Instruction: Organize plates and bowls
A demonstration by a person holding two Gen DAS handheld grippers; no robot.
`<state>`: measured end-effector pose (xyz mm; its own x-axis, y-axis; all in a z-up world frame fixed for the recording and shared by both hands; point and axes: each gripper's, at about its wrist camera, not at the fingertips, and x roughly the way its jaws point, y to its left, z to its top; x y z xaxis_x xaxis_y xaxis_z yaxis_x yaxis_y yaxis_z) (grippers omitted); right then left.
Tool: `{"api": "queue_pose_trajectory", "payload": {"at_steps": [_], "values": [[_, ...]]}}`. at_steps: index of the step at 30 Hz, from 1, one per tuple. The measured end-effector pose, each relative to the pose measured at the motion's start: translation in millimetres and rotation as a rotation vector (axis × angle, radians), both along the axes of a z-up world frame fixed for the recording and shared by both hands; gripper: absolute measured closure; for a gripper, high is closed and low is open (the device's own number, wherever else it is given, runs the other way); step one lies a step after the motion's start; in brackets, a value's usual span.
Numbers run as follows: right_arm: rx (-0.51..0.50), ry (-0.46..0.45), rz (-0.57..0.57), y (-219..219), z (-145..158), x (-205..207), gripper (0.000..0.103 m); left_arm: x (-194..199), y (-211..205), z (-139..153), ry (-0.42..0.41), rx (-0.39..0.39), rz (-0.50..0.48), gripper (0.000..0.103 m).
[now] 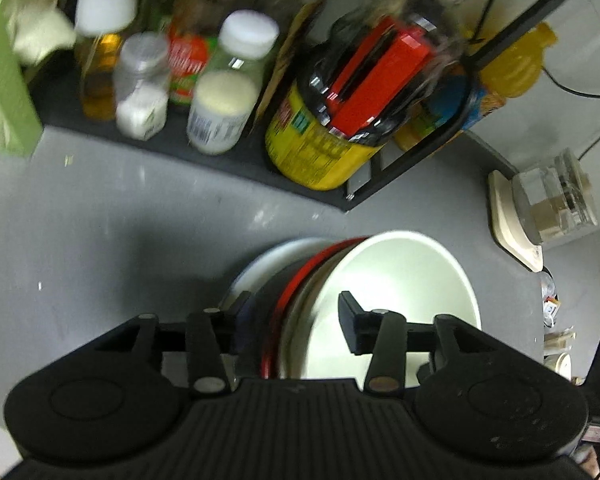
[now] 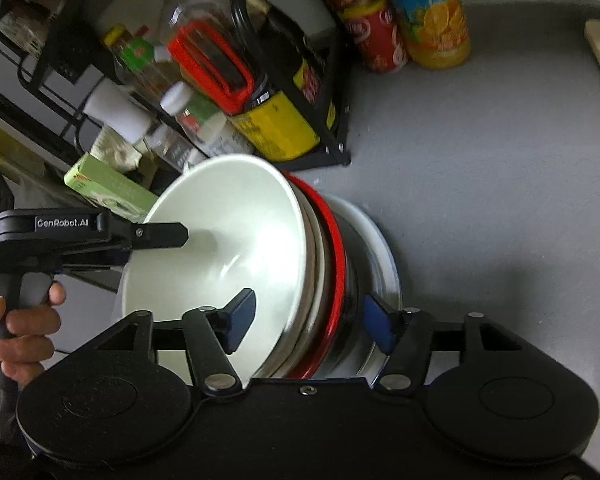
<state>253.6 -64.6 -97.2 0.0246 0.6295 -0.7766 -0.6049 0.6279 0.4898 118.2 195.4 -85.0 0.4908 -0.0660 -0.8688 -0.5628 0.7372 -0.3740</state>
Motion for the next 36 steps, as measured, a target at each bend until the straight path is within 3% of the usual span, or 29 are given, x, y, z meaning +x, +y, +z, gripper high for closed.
{"api": "queue_pose_trajectory", "payload": {"at_steps": [4,6,11,17,21,25,36], "values": [[0.023,-0.042,-0.032,-9.0,13.8,0.5,0.031,5.9,-4.3,11.4,-0.031,0.034,-0.012,0.04],[0.036,-0.067,-0.055,-15.8,21.0,-0.9,0.02,10.8,-8.2,15.0,-0.033,0.061,-0.029,0.033],[0.047,-0.129,-0.124,-37.4,34.9,-11.4,0.007,13.1,-18.3,24.5,-0.034,0.117,-0.076,0.023],[0.059,-0.176,-0.239,-71.3,51.8,-34.1,0.003,-1.1,-35.9,41.6,-0.056,0.184,-0.118,0.018],[0.062,-0.255,-0.299,-91.2,69.6,-59.0,0.0,-15.1,-50.4,55.9,-0.058,0.246,-0.122,0.016],[0.053,-0.309,-0.357,-108.9,82.3,-85.7,0.0,-37.6,-65.4,68.8,-0.076,0.231,-0.142,0.01],[-0.007,-0.406,-0.447,-143.3,96.4,-158.8,0.0,-100.1,-106.7,79.7,-0.097,0.293,-0.22,0.009]]}}
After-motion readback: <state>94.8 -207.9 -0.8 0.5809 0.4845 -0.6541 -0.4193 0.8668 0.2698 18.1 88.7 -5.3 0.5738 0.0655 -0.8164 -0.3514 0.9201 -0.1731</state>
